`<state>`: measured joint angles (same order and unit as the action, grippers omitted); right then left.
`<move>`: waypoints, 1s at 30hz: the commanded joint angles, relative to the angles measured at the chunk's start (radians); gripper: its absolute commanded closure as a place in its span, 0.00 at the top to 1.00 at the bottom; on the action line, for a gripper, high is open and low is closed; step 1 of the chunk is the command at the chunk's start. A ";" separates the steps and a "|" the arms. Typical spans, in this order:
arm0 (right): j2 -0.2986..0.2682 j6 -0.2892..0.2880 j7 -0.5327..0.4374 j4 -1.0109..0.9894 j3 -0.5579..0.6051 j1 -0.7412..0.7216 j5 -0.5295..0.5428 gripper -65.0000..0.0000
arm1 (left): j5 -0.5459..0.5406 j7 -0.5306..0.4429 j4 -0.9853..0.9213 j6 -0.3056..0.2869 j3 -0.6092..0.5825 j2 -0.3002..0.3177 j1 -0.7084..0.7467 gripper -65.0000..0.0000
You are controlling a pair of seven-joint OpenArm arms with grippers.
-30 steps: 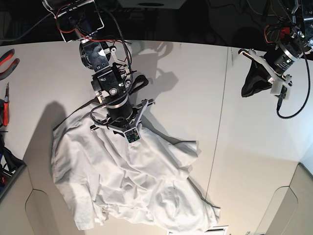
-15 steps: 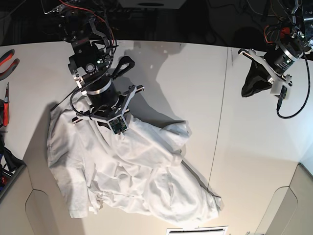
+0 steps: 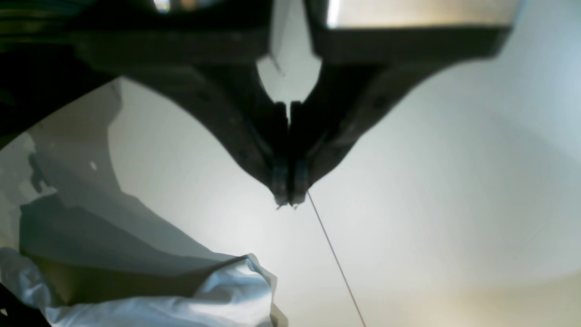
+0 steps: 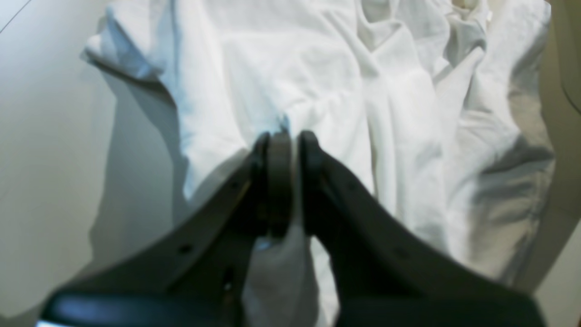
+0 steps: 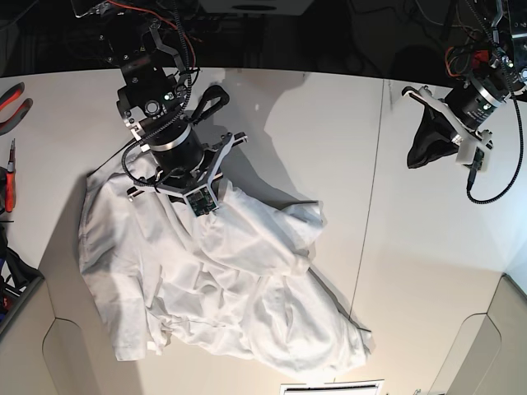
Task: Layout the t-shirt on the table in an organized manner, then fold the t-shirt properly
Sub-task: 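Pinch the shirt fabric with the right gripper, then lift and drag the held shirt away from the heap with the right gripper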
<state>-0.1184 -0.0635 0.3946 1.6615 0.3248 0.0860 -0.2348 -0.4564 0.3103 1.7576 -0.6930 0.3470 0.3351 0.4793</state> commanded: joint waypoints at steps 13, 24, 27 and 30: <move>0.003 -0.026 -0.031 -0.011 -0.005 -0.014 -0.001 0.40 | -0.018 -0.022 0.012 -0.005 0.006 0.011 0.000 0.00; 0.022 -0.030 -0.099 -0.287 -0.006 -0.089 0.000 0.01 | -0.018 -0.022 0.012 -0.005 0.006 0.011 -0.020 0.00; 0.022 -0.016 -0.095 -0.255 -0.006 -0.088 -0.001 0.00 | -0.017 -0.021 0.012 -0.005 0.006 0.011 -0.019 0.00; 0.022 0.017 -0.048 -0.175 -0.006 -0.082 -0.006 0.00 | -0.017 -0.021 0.012 -0.005 0.006 0.011 -0.019 0.00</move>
<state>-0.0998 -0.0536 0.3775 1.4647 0.3202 0.0200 -0.2378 -0.4568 0.3103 1.7576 -0.6926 0.3470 0.3347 0.4618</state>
